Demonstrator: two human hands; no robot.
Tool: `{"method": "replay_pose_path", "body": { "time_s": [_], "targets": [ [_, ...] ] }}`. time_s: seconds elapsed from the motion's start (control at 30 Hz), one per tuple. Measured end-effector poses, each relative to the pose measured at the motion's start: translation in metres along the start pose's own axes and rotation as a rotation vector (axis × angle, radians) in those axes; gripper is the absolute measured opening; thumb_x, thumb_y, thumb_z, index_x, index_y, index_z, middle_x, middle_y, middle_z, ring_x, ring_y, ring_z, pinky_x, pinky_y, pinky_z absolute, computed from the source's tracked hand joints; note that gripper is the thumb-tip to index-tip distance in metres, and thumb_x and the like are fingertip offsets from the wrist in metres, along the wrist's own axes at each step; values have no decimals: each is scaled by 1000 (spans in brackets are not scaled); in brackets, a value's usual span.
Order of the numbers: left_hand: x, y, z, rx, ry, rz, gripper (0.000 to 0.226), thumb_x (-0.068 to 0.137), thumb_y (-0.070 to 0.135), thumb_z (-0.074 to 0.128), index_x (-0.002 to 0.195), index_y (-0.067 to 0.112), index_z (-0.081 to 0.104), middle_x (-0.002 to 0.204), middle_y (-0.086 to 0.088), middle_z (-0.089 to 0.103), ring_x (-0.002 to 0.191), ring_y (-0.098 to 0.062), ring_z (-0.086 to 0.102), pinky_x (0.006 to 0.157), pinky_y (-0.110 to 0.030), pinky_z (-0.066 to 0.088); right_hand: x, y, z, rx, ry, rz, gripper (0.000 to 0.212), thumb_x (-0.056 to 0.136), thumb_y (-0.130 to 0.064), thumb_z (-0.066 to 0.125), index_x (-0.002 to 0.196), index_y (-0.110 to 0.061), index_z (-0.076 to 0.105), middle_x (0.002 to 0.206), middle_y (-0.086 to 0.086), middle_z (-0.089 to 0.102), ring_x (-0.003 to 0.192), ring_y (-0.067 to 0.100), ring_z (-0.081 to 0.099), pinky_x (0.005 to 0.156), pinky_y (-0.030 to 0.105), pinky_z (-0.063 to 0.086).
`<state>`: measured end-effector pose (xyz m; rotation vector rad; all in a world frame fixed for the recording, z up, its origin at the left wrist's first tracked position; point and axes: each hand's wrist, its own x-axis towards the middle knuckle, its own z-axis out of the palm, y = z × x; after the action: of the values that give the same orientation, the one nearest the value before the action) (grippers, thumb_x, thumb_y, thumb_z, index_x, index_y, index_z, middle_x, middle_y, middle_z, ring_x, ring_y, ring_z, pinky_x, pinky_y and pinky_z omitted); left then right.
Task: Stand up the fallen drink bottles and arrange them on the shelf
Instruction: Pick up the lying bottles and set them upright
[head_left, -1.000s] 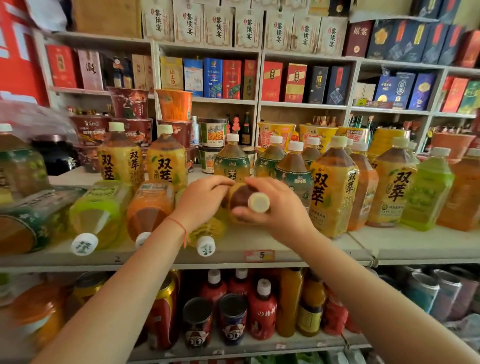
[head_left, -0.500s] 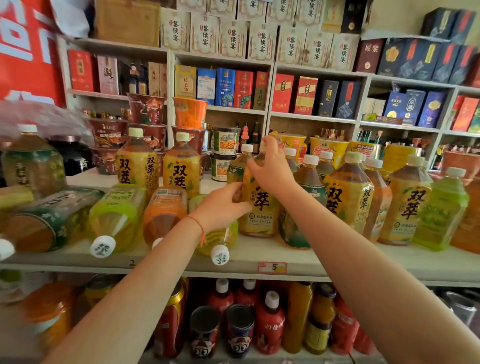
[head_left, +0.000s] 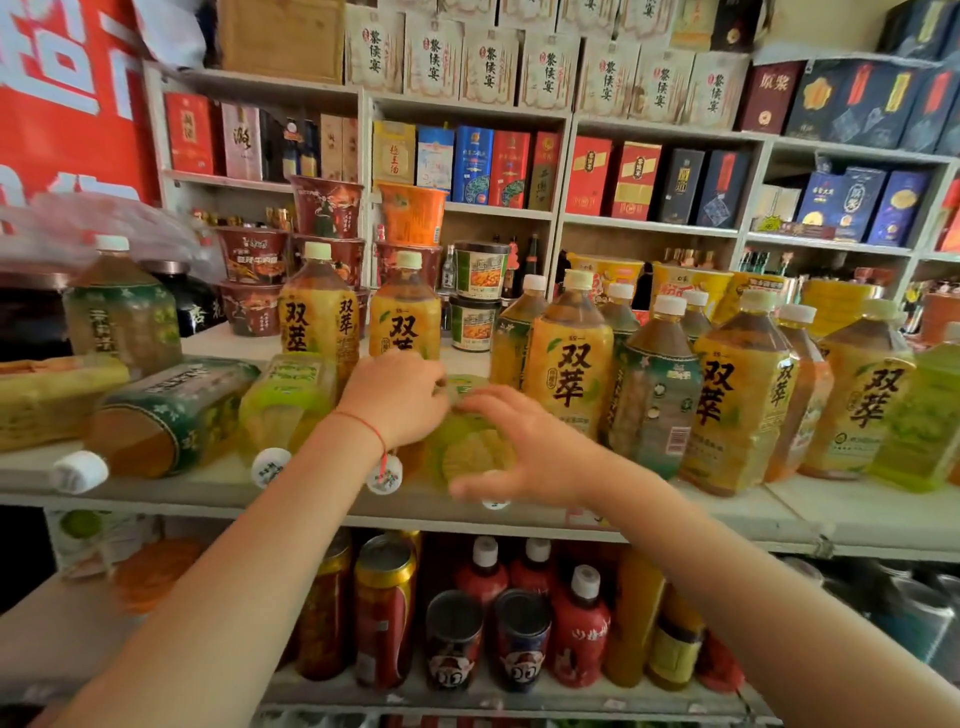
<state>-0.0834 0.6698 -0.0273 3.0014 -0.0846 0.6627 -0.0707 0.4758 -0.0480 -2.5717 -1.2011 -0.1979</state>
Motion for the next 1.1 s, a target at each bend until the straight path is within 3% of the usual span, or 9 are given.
{"method": "replay_pose_path", "body": {
  "time_s": [0.1, 0.33, 0.43, 0.57, 0.67, 0.73, 0.83, 0.93, 1.1],
  "targets": [
    [-7, -14, 9, -55, 63, -4, 34, 100, 43, 44, 116, 30, 70, 120, 6, 65, 110, -18, 58, 92, -36, 46, -7, 6, 22, -116, 36, -52, 121, 67, -72, 76, 159, -33, 8, 166, -7, 6, 152, 12, 2, 123, 35, 10],
    [-23, -19, 8, -265, 125, 32, 49, 86, 43, 35, 104, 24, 77, 116, 7, 71, 107, -17, 61, 86, -30, 44, -7, -4, 28, -209, 248, -82, 110, 70, -76, 69, 157, -24, 28, 157, 2, 38, 143, 21, 33, 118, 40, 29],
    [-23, -22, 13, -275, 140, 17, 43, 94, 38, 38, 108, 23, 76, 116, 3, 71, 106, -21, 62, 85, -32, 46, -4, -16, 14, -123, 303, -2, 99, 70, -78, 62, 152, -26, 41, 148, -1, 50, 136, 17, 42, 110, 36, 36],
    [-18, -24, 19, -251, 148, -16, 36, 96, 35, 38, 98, 26, 73, 98, 2, 71, 93, -23, 61, 73, -32, 40, 22, -28, -18, 162, 568, 186, 81, 68, -85, 46, 113, -23, 70, 101, -4, 74, 91, 14, 69, 77, 37, 59],
    [-17, -22, 16, -251, 137, 4, 49, 87, 43, 25, 89, 27, 71, 91, 7, 69, 91, -20, 61, 77, -33, 44, 55, -33, -36, 226, 692, 339, 70, 79, -81, 46, 83, -13, 61, 72, 2, 67, 63, 21, 64, 58, 41, 54],
    [-18, -21, 13, -236, 124, 35, 49, 87, 40, 25, 90, 25, 72, 96, 7, 71, 93, -19, 61, 86, -35, 46, 78, -32, -41, 263, 737, 407, 61, 90, -72, 49, 89, -12, 59, 72, 0, 61, 62, 19, 59, 53, 37, 49],
    [-21, -21, 11, -227, 155, 53, 47, 92, 37, 30, 95, 23, 75, 102, 6, 72, 98, -18, 61, 94, -35, 45, 100, -33, -39, 289, 678, 497, 47, 99, -49, 52, 123, -9, 51, 82, -3, 58, 70, 17, 61, 59, 38, 55],
    [-23, -19, 7, -210, 157, 61, 35, 99, 29, 41, 97, 20, 75, 103, 3, 71, 100, -21, 60, 91, -34, 42, 97, -34, -31, 298, 700, 504, 45, 101, -36, 53, 135, -9, 39, 86, -2, 62, 76, 18, 66, 64, 38, 60],
    [-19, -27, -11, -227, -103, 45, 29, 103, 28, 38, 115, 15, 62, 114, -4, 65, 108, -25, 59, 84, -35, 41, 74, -45, -3, -148, 980, 157, 45, 96, -22, 57, 135, -1, 47, 124, 14, 57, 117, 29, 53, 98, 38, 43]
  ]
}}
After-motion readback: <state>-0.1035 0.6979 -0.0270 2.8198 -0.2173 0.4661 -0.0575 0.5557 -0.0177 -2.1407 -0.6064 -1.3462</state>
